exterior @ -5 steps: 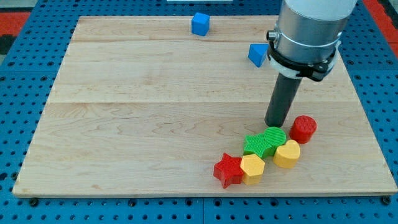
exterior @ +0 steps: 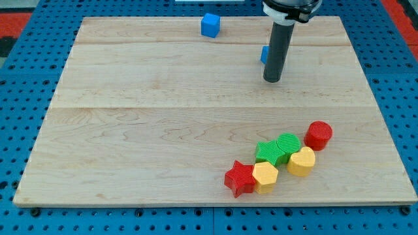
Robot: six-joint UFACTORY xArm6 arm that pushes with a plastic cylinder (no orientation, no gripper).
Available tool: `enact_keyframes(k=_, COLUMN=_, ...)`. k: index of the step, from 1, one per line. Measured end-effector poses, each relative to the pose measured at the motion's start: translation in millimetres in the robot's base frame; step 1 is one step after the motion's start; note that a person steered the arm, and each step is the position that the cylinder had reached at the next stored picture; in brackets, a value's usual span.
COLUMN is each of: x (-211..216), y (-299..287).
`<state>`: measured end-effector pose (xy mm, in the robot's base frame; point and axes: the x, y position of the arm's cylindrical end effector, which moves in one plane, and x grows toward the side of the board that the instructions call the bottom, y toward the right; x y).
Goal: Keep arm diagonally left above blue triangle
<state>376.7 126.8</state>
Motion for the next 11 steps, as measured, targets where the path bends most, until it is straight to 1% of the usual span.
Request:
enact_keyframes(k=1, x=-11, y=33)
enact_keyframes(k=2, x=-65, y=44)
enact_keyframes(k=3, x=-114, y=11)
enact_keyframes(k=4, x=-112, y=-60)
enact_keyframes(k=5, x=-97, y=-51)
enact_keyframes(k=6, x=-96, y=-44)
enact_keyframes(k=9, x=-120, y=-44)
enact_keyframes(k=11, x=-124, y=-24)
